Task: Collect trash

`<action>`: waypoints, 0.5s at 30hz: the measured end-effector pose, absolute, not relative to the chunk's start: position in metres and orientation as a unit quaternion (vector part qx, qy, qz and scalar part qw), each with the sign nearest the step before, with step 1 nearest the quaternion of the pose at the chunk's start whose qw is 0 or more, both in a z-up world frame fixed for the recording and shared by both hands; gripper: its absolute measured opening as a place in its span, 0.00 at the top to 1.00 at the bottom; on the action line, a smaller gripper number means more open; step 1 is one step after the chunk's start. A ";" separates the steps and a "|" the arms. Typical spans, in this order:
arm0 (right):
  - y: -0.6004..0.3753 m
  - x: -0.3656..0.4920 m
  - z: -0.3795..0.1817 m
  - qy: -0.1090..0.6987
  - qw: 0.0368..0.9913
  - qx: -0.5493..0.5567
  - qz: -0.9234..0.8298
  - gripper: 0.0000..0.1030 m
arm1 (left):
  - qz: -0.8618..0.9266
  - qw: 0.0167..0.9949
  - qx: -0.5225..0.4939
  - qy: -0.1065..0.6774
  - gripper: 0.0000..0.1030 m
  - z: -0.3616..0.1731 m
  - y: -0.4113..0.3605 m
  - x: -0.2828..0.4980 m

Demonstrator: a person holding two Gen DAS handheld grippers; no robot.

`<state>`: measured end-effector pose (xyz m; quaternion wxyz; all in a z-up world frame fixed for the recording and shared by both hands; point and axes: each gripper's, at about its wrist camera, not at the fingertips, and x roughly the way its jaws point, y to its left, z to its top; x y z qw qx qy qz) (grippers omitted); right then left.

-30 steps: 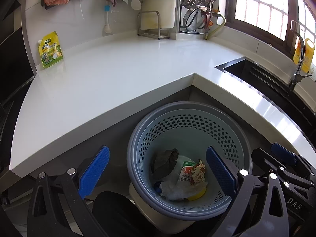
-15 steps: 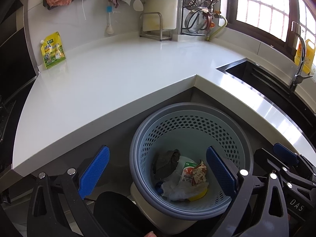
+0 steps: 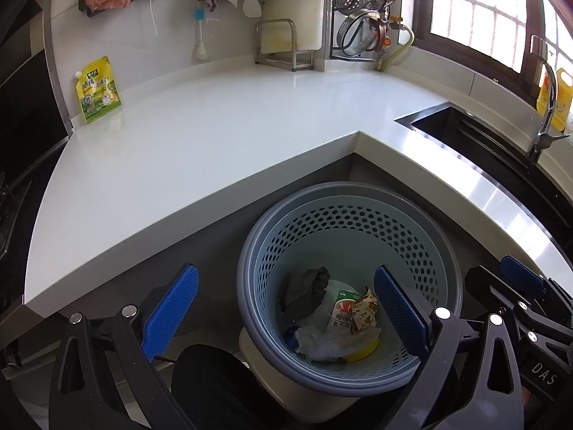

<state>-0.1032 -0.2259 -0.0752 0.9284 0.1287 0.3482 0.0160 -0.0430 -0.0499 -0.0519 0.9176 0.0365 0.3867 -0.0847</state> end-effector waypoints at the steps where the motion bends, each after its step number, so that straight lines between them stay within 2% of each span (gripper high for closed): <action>1: -0.226 -0.103 -0.075 0.348 0.928 0.129 0.016 0.29 | -0.084 0.917 0.036 0.388 0.06 -0.052 -0.050 -0.043; 15: -0.227 -0.104 -0.075 0.348 0.929 0.129 0.017 0.29 | -0.090 0.917 0.033 0.388 0.06 -0.052 -0.051 -0.044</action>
